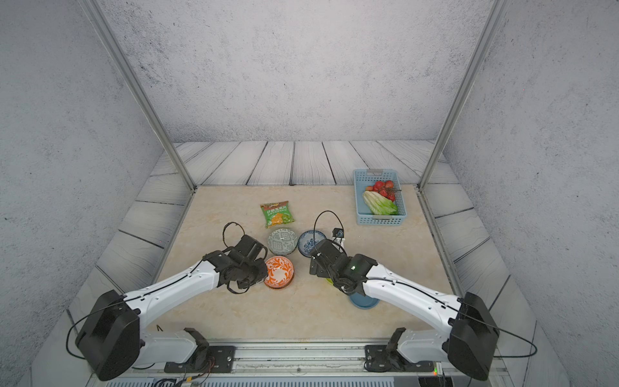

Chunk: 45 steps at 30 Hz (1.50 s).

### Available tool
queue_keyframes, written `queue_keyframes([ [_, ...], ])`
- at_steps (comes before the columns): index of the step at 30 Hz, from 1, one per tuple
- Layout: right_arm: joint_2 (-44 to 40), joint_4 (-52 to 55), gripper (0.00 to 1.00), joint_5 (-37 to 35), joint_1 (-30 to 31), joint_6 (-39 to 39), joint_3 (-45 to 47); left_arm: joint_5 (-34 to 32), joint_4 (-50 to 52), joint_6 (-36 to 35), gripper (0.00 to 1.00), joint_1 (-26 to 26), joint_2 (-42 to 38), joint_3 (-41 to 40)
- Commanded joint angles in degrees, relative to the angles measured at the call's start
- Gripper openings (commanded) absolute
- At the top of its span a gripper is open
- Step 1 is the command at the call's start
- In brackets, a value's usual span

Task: Stack the bowls
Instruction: Place the bowl on the bowl.

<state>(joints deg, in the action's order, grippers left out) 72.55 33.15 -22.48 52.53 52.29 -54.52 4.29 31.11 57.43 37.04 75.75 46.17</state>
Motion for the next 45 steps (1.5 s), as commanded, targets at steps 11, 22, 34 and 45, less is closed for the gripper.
queue_keyframes([
  [11,0.66,0.20,0.99,0.09,-0.13,-0.27,-0.50,-0.12,-0.05,-0.97,0.00,0.40,1.34,3.22],
  [22,0.48,0.19,0.99,0.07,-0.11,-0.18,-0.46,-0.91,2.02,-0.94,0.00,0.49,0.16,3.22],
  [34,-0.04,0.29,0.99,0.01,-0.15,-0.09,-0.15,-0.28,1.69,-1.23,0.25,0.67,0.23,2.83],
  [45,-0.70,0.41,0.99,-0.05,-0.15,0.06,0.21,-2.27,3.74,-1.47,0.42,0.67,-3.75,2.37],
])
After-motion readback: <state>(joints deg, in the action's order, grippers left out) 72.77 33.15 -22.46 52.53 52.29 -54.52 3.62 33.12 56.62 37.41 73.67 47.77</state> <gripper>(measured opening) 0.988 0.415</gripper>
